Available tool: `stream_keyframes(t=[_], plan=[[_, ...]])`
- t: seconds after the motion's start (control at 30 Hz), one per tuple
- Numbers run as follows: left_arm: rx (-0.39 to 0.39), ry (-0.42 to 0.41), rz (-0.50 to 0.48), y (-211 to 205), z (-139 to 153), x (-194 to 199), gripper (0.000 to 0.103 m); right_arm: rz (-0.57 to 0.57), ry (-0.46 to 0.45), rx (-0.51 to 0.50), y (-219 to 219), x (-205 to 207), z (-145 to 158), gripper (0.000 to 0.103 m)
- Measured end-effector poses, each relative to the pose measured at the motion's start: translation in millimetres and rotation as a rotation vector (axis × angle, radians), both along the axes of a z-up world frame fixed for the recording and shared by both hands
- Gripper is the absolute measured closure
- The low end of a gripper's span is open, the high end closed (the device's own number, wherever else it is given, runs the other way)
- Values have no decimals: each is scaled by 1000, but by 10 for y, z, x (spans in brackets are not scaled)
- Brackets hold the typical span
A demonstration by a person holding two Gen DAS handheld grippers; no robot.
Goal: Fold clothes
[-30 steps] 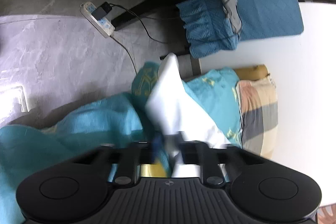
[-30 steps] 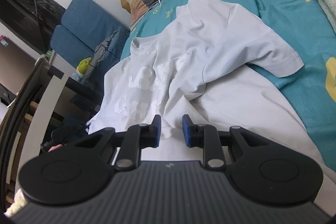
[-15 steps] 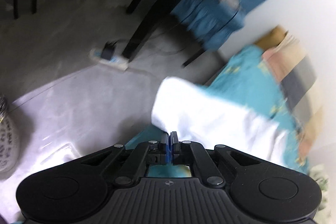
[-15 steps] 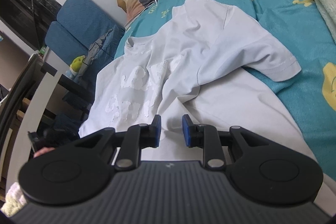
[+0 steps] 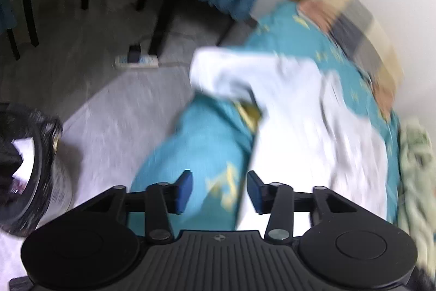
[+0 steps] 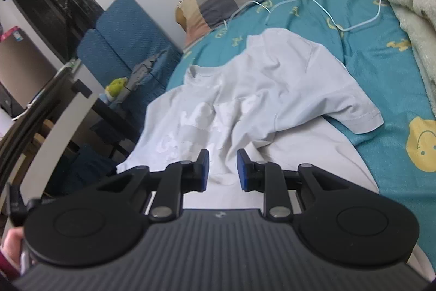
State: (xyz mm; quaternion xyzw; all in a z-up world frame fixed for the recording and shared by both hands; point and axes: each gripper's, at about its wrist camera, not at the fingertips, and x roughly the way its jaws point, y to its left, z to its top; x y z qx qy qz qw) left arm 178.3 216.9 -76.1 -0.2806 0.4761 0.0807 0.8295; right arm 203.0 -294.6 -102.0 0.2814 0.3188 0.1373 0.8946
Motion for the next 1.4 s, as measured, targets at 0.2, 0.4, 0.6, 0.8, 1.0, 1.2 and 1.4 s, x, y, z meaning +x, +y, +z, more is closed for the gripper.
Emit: stream_keyframes(t=[0.2,0.4,0.6,0.8,1.0,1.2,1.4], plan=[[30,103,-129,-507,38,-479,28,5,-45,-23,-22,-191,151,77],[70,171,-227,-903,-179,-656,24,1,-56,-21,-95,-303,199,76],[108,243,-264,-1064,-315,-706,23,-11,-70,-31,-139,-327,228,59],[124,283,-334,-1202,-379,-743,22,-13,-80,-26,-133,-300,230,24],[113,391,-336,-1248,-506,-800,22,-4,-66,-10,-139,-273,205,24],[140,457,-419,-1402,-551,-917,30,3,-55,-1,-124,-235,177,24],[172,479,-461,-1475,-533,-938,82,8,-39,15,-127,-231,140,24]])
